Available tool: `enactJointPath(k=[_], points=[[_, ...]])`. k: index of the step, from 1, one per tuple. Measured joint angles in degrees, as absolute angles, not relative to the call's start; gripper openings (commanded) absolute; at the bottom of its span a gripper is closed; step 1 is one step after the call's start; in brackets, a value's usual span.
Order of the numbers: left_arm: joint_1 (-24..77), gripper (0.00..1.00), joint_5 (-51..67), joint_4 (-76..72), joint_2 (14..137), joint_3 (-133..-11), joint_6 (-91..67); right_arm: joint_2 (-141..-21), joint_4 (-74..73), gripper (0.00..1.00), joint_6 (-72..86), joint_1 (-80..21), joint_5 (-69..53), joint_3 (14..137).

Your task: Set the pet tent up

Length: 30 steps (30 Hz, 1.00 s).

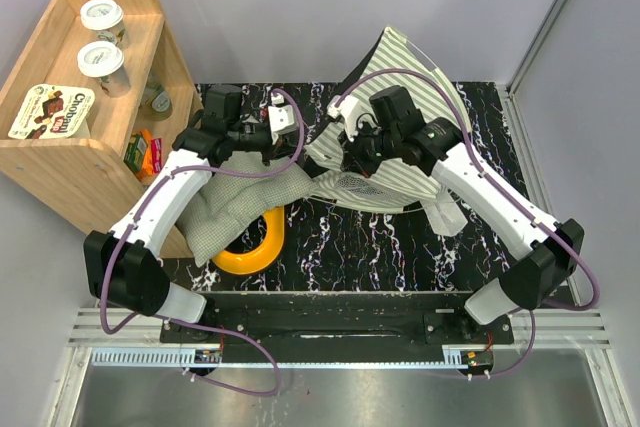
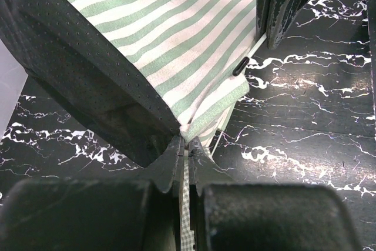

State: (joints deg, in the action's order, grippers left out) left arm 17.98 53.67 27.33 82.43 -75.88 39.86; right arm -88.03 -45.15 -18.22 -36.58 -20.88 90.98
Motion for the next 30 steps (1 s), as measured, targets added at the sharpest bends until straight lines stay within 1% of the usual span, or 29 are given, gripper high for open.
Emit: enactJointPath(k=[9, 30], points=[[18.0, 0.00, 53.3, 27.3, 82.6, -76.2, 38.9, -86.5, -44.9, 0.00, -20.4, -36.6, -23.7, 88.8], [18.2, 0.00, 53.3, 27.4, 82.6, -76.8, 37.9, -87.9, -45.9, 0.00, -21.0, -36.6, -21.6, 89.5]])
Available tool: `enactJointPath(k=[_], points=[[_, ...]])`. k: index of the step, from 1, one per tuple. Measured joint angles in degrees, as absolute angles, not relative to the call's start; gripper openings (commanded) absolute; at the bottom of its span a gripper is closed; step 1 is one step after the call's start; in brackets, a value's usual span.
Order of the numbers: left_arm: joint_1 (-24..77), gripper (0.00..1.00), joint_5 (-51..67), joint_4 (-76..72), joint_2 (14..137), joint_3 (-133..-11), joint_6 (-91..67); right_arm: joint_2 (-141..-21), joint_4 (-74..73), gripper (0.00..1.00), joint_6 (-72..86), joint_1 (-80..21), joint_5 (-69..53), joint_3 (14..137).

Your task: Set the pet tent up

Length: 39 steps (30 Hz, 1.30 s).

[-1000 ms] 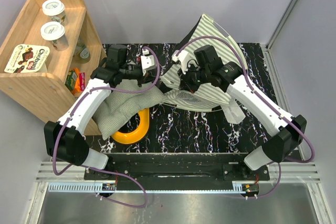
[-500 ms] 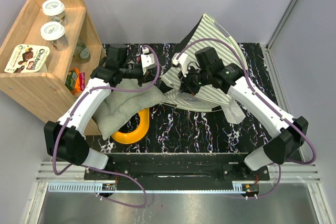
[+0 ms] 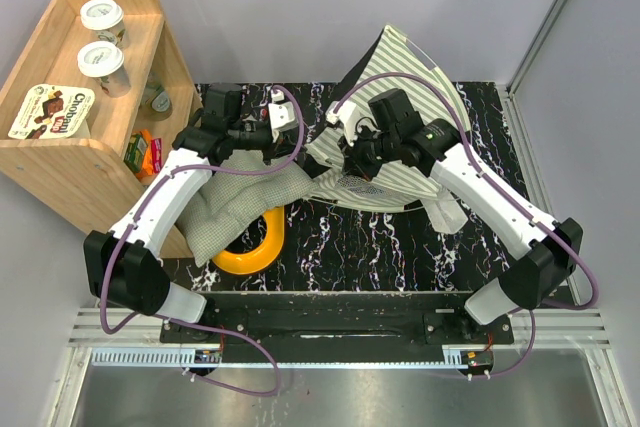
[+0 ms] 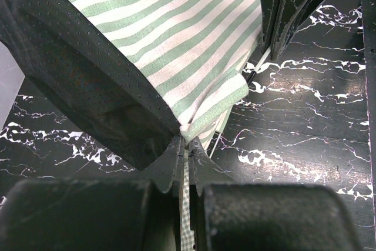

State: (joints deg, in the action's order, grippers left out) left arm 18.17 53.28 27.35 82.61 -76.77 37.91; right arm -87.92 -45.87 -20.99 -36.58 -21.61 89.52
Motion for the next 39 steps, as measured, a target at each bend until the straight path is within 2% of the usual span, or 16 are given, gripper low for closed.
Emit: enactJointPath(k=[39], points=[[22.3, 0.00, 48.7, 30.4, 82.5, -76.8, 44.3, -89.4, -50.1, 0.00, -21.0, -36.6, -20.5, 93.1]])
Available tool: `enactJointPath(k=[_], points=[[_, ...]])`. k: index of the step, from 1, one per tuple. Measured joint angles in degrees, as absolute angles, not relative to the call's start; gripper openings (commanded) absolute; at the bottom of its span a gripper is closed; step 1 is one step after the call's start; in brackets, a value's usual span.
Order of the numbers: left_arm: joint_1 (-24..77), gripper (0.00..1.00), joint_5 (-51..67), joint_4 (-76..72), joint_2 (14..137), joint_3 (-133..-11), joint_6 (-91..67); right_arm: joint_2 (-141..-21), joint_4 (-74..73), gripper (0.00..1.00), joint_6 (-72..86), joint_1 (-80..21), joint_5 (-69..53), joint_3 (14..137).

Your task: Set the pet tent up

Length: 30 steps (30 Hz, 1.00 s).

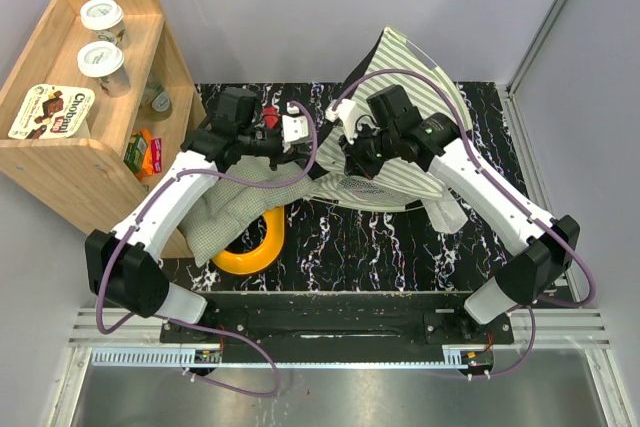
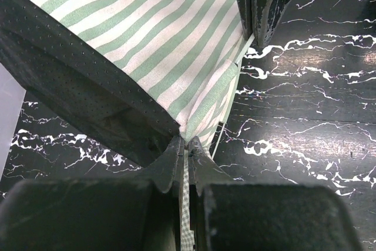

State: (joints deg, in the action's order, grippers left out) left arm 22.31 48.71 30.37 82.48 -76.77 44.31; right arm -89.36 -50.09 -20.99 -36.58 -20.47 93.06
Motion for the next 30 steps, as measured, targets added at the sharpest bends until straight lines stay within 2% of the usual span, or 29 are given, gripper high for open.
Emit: enactJointPath(k=[30], points=[[22.1, 0.00, 47.2, 30.8, 82.5, -78.8, 44.6, -87.2, -49.1, 0.00, -21.2, -35.3, -20.3, 91.2]])
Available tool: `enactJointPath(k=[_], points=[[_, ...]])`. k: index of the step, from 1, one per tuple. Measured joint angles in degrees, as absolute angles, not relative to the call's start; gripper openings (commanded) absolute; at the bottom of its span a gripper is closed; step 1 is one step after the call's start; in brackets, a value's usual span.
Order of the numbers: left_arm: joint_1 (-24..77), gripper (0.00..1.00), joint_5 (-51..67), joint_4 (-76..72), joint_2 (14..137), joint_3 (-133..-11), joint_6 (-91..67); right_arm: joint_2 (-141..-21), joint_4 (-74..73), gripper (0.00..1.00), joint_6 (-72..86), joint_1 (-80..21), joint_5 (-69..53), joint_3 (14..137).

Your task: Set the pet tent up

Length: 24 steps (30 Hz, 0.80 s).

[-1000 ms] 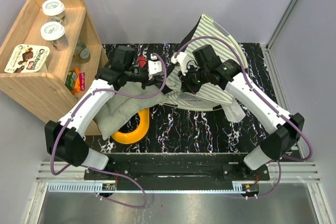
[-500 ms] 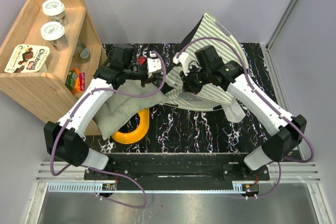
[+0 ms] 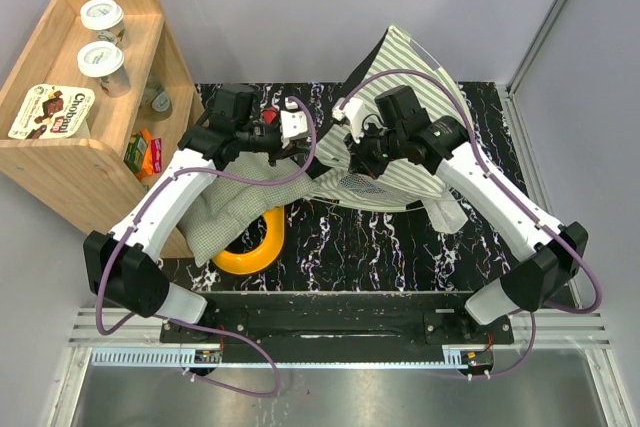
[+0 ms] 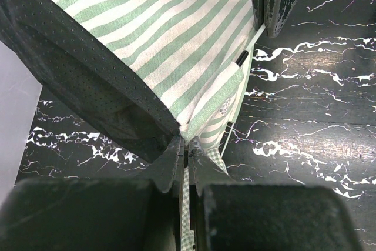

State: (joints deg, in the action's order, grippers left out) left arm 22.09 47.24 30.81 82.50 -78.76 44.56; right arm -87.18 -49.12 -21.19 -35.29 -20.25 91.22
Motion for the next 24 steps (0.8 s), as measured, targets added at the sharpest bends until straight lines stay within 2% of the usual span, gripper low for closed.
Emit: enactJointPath(k=[24], points=[[22.1, 0.00, 47.3, 31.2, 82.6, -78.9, 44.5, -85.9, -48.8, 0.00, -22.4, -34.7, -23.2, 89.8]])
